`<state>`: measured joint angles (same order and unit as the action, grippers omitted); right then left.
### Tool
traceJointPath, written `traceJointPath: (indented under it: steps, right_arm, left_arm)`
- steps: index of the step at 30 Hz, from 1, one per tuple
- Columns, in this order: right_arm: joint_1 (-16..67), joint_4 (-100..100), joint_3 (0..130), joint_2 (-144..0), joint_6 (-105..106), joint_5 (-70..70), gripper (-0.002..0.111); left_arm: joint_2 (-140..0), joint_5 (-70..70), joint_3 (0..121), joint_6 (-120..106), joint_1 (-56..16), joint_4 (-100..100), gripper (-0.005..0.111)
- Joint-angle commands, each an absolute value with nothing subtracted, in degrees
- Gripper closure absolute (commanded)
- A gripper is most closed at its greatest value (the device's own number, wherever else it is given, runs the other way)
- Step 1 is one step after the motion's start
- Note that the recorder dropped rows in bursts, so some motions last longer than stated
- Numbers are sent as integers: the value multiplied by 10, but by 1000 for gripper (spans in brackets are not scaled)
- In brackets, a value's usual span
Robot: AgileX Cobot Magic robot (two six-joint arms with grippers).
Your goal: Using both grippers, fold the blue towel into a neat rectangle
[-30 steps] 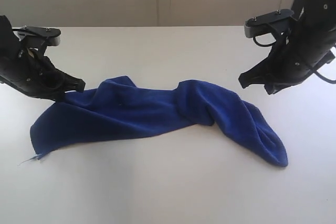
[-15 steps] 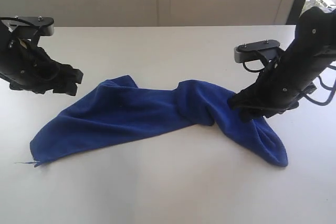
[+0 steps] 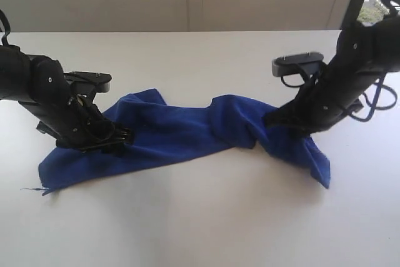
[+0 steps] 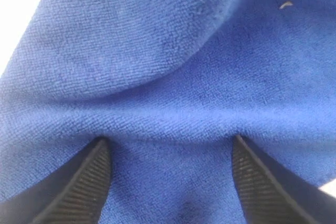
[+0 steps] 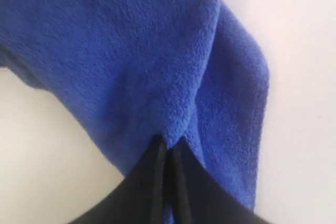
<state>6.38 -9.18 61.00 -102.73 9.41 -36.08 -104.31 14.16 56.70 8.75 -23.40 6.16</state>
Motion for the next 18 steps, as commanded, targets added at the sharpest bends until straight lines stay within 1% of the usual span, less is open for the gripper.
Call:
traceJointPath:
  steps: [1,5,18]
  right_arm:
    - [62,-74,668,-985,47,-378,108]
    - [56,-46,716,-989,0,-382,108]
    - [13,0,735,-1123,-4,-226,108]
  left_arm:
    - [-1066,159,557,88,-236,59,37]
    - [-1066,165,557,86,-236,57,37]
    - [-1066,179,557,86,-236,57,37]
